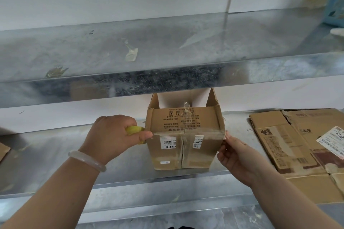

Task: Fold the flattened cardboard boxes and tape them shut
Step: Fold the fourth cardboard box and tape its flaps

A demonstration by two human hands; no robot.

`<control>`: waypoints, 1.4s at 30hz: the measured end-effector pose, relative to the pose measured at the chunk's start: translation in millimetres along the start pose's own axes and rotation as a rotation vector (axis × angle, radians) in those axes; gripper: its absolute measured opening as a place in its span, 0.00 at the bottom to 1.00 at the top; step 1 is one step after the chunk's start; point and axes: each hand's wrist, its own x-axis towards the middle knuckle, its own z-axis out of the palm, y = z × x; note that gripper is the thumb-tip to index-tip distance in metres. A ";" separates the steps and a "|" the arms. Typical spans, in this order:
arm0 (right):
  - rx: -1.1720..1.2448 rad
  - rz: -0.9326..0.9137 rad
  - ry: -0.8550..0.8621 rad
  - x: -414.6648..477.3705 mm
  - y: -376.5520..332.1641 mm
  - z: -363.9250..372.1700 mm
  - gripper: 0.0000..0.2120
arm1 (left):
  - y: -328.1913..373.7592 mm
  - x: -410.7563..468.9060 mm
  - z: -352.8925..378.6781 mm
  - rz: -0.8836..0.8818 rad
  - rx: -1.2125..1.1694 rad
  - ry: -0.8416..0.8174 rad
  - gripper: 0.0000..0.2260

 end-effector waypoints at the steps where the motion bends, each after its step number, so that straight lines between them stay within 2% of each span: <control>1: 0.028 0.016 -0.007 2.9 3.8 -1.3 0.08 | -0.6 0.1 0.9 0.001 -0.007 0.001 0.29; 4: 0.037 0.028 0.035 7.7 12.6 -4.8 0.10 | -2.8 0.0 3.1 -0.009 -0.015 0.008 0.30; 6: -0.084 -0.086 0.107 6.3 11.1 -7.7 0.12 | -4.7 0.4 3.9 -0.009 -0.009 0.017 0.30; 8: -0.525 -0.404 0.295 0.1 5.7 -9.1 0.14 | -7.2 0.1 4.7 -0.003 -0.005 0.024 0.31; 9: -0.752 -0.644 0.393 -4.2 1.8 -8.0 0.10 | -8.3 -0.1 5.2 -0.002 -0.005 0.023 0.31; 10: -0.918 -0.901 0.395 -8.8 -2.5 -3.7 0.06 | -9.2 -0.2 5.5 -0.002 -0.007 0.022 0.31; 12: -1.184 -1.279 0.210 -12.9 -8.6 9.7 0.09 | -10.3 -0.7 5.5 -0.004 -0.009 0.020 0.30; 14: -1.438 -1.444 0.041 -10.0 -10.8 21.6 0.12 | -10.3 -1.6 5.4 -0.001 -0.005 0.018 0.29; 22: -1.626 -1.567 -0.007 -2.2 -19.4 23.4 0.10 | -4.9 1.4 3.5 0.034 0.010 0.001 0.31; 26: -1.688 -1.603 0.091 -11.3 -17.7 33.6 0.14 | -6.0 1.0 1.8 0.027 0.056 -0.016 0.33; 28: -1.669 -1.612 0.086 -13.6 -7.9 49.0 0.16 | -5.5 1.2 1.8 0.025 0.069 -0.023 0.33; 32: -1.651 -1.554 -0.025 -6.3 17.0 83.4 0.11 | -4.5 1.2 1.7 0.032 0.088 -0.012 0.35; 35: -1.639 -1.496 -0.029 -0.4 21.4 89.8 0.09 | -5.0 0.1 1.8 0.017 0.081 -0.003 0.36; 38: -1.649 -1.478 -0.040 2.0 20.3 85.4 0.09 | -5.3 -2.7 3.0 0.032 -0.003 0.018 0.33; 42: -1.620 -1.480 -0.025 1.6 21.7 82.2 0.08 | -21.4 -10.8 -0.1 0.095 -0.379 -0.063 0.18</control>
